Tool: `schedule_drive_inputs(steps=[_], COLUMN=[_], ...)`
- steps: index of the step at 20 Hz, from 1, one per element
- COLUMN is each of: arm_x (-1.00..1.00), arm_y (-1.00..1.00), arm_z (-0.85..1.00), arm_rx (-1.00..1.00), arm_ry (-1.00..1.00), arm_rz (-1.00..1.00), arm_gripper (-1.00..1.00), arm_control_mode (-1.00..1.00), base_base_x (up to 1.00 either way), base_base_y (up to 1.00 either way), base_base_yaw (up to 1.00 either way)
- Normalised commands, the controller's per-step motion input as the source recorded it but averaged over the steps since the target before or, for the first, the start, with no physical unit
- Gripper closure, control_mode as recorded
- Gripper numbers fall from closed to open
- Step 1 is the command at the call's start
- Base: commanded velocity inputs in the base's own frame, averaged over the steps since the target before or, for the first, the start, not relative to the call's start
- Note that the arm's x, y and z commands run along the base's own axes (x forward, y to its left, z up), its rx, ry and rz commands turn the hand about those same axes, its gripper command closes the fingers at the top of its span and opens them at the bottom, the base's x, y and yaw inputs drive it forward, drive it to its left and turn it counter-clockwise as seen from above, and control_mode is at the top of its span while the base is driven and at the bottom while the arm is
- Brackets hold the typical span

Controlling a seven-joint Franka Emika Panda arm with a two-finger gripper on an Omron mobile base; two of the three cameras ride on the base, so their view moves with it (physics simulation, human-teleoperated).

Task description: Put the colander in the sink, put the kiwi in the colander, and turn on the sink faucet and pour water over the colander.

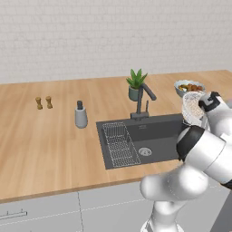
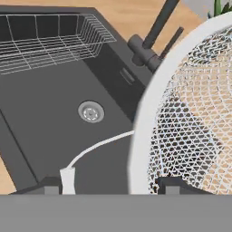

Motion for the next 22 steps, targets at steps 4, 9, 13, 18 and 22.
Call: schedule_drive_inputs(steps=[4, 9, 13, 18, 22], arm_x=[-0.3, -0.13, -0.12, -0.03, 0.02], arm_y=[0.38, 0.6, 0.67, 0.27, 0.0], arm_z=[0.0, 0.0, 0.0, 0.0, 0.0], arm_rx=[-0.11, -0.14, -0.17, -0.08, 0.0], arm_ry=[0.04, 0.11, 0.15, 0.1, 0.0], arm_rz=[0.49, 0.39, 0.34, 0.3, 0.16], arm_gripper=[1.0, 1.0, 1.0, 1.0, 1.0], arm_control_mode=[-1.0, -1.0, -1.0, -1.0, -1.0], base_base_x=[0.0, 0.0, 0.0, 0.0, 0.0], base_base_y=[0.0, 0.0, 0.0, 0.0, 0.0], base_base_yaw=[0.0, 0.0, 0.0, 0.0, 0.0])
